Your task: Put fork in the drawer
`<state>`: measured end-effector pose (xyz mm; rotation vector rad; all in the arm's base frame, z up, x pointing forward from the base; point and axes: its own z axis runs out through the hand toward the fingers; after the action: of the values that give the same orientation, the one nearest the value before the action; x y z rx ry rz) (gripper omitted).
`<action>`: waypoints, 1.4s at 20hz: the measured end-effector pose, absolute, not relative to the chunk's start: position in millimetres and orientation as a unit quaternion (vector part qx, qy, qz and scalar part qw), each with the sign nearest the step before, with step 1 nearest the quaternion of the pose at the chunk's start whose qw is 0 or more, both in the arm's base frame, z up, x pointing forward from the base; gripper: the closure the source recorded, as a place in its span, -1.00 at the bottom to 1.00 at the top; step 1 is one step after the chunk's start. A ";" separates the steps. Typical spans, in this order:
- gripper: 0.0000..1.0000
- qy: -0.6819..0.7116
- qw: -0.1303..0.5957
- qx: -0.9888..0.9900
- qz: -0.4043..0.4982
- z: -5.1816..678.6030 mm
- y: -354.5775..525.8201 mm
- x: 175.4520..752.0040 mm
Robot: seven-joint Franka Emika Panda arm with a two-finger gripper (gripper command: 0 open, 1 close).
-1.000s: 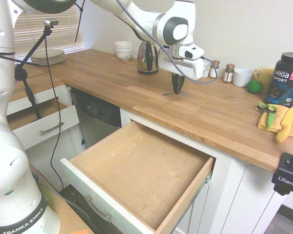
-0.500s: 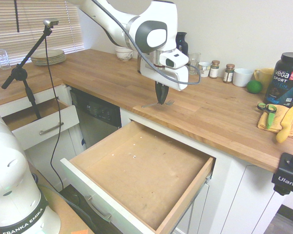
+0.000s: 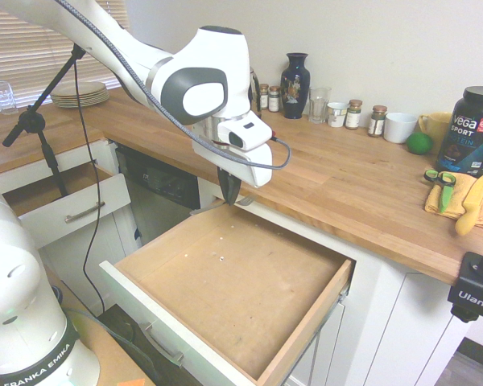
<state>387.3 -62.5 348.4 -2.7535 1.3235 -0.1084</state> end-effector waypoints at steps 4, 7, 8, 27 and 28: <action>1.00 0.431 0.039 -0.901 -0.033 328.0 -69.6 377.3; 1.00 0.431 0.033 -0.901 -0.027 303.7 -75.7 381.2; 1.00 0.429 0.030 -0.902 -0.025 292.5 -76.9 382.7; 1.00 0.384 -0.007 -0.923 0.012 148.4 -67.6 407.6; 1.00 0.384 -0.007 -0.923 0.012 146.5 -66.1 410.1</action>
<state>410.1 -66.1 146.5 -2.9125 1.2113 0.0389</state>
